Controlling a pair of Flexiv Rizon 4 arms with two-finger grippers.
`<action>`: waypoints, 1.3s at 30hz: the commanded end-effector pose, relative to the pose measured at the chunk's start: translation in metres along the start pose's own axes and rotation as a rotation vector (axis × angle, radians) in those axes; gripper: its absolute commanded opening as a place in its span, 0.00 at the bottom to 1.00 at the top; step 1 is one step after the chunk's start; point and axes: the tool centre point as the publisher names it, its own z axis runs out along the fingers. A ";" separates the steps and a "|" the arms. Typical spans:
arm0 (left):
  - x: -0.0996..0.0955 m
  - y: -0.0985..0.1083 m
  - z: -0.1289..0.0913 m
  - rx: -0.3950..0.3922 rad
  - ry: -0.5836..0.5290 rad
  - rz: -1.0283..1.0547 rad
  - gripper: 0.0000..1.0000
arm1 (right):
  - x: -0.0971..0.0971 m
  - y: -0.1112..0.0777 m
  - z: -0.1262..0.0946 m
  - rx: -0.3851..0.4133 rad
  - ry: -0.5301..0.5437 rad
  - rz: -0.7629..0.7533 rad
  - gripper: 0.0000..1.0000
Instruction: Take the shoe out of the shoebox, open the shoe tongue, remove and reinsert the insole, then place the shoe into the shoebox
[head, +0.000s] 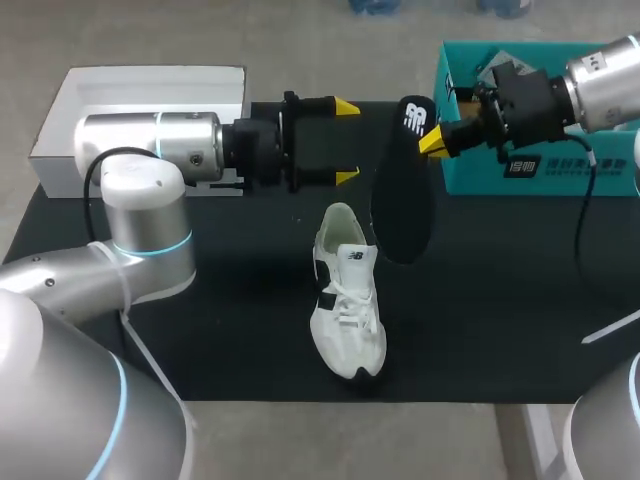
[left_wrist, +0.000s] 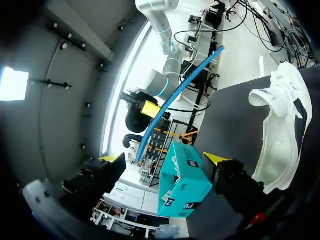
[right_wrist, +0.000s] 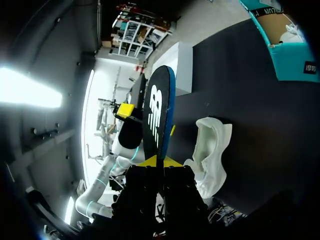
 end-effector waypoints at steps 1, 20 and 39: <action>0.005 -0.001 -0.006 0.033 -0.015 0.037 1.00 | 0.003 0.024 0.010 0.082 -0.021 0.006 0.00; 0.006 -0.008 -0.005 0.060 -0.027 0.122 1.00 | 0.008 0.046 0.063 0.194 0.019 0.005 0.00; 0.012 -0.010 0.004 0.093 -0.019 0.153 0.00 | 0.010 0.053 0.068 0.184 0.058 -0.003 0.00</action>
